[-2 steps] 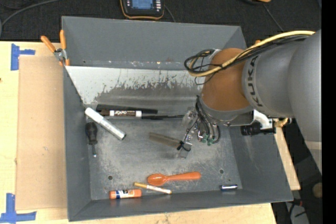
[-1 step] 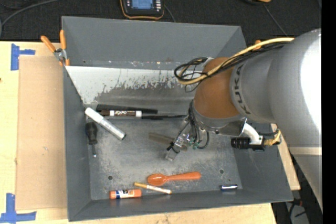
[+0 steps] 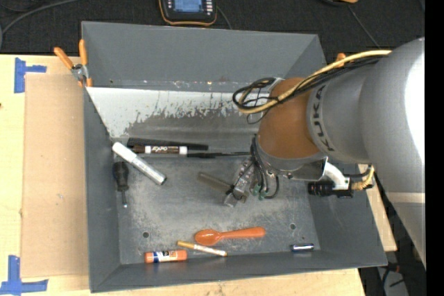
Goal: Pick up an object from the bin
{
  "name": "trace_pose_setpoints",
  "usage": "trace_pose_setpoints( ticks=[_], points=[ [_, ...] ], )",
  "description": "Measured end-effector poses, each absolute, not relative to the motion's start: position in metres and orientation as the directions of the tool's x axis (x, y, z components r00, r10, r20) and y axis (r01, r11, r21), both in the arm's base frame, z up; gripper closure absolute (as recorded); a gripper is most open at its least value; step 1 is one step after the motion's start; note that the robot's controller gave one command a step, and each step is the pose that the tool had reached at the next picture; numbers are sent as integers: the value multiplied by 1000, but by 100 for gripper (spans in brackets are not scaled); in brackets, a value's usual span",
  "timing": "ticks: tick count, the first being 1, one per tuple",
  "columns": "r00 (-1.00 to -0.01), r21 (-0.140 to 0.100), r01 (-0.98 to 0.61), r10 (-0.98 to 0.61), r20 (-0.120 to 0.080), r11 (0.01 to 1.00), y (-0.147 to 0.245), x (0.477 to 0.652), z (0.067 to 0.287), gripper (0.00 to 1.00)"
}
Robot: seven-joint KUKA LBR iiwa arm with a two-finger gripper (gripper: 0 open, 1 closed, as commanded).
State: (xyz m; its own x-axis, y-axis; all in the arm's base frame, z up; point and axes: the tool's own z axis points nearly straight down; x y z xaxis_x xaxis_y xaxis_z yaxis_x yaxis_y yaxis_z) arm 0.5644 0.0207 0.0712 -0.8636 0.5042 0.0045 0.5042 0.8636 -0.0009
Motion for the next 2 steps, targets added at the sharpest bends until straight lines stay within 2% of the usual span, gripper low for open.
trace_pose_setpoints(
  ticks=[1,2],
  points=[
    [-864,-1,504,504,5,864,21,564,72,100],
    [-865,-3,502,502,9,865,21,563,97,100]
  ],
)
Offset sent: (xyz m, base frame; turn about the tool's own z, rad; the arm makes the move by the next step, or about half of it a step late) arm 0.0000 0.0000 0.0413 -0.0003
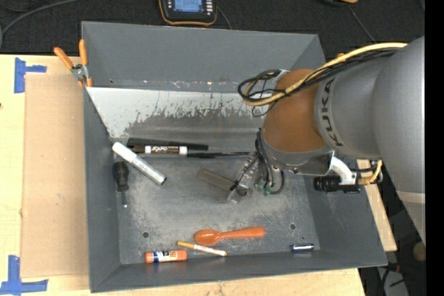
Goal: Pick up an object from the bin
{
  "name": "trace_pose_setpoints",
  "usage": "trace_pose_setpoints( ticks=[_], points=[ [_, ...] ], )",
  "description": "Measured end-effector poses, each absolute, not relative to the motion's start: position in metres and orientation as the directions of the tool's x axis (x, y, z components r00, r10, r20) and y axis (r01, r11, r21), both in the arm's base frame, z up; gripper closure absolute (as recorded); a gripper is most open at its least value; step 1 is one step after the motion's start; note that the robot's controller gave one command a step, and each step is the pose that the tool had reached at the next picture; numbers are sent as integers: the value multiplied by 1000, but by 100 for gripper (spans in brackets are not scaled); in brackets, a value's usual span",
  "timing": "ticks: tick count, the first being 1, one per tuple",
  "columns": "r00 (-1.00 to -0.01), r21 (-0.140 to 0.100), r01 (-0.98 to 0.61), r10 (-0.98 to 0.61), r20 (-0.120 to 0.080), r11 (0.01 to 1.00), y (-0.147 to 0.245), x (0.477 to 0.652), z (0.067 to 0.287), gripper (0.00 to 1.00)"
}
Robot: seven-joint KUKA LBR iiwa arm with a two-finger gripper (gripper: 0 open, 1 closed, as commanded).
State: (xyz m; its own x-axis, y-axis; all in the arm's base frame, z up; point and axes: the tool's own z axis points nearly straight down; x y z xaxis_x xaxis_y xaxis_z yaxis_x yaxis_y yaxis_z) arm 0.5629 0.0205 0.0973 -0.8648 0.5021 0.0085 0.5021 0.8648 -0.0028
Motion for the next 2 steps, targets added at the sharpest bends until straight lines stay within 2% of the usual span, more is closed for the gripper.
trace_pose_setpoints(
  ticks=[2],
  points=[
    [-866,-1,501,501,7,866,20,563,125,100]
  ],
)
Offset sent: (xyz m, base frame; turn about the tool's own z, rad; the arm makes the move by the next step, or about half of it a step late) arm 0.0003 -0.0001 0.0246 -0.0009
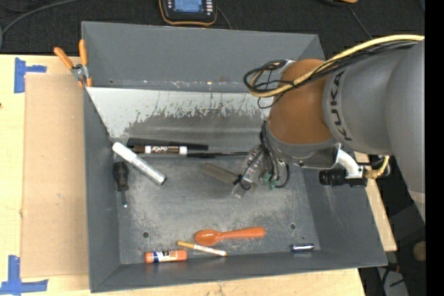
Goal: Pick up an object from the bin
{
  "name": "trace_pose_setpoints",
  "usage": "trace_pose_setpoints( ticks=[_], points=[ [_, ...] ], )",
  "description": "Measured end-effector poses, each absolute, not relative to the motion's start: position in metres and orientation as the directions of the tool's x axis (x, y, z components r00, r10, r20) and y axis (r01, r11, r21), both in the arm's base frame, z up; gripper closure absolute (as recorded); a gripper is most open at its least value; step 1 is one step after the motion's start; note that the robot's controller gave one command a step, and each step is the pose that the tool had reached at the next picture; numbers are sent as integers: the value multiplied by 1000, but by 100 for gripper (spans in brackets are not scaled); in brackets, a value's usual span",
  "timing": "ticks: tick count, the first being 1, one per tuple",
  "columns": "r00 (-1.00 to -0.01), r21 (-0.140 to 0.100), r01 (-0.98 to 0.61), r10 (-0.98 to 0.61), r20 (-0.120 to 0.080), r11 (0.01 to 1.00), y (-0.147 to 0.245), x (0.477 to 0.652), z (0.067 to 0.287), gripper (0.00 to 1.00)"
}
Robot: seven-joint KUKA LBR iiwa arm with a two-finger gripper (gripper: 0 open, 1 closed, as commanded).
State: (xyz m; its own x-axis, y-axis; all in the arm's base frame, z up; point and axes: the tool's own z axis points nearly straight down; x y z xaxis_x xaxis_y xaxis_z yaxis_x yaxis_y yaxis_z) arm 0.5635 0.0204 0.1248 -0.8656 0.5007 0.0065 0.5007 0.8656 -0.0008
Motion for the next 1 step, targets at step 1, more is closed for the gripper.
trace_pose_setpoints(
  ticks=[1],
  points=[
    [-866,-8,500,500,17,866,20,560,140,100]
  ],
)
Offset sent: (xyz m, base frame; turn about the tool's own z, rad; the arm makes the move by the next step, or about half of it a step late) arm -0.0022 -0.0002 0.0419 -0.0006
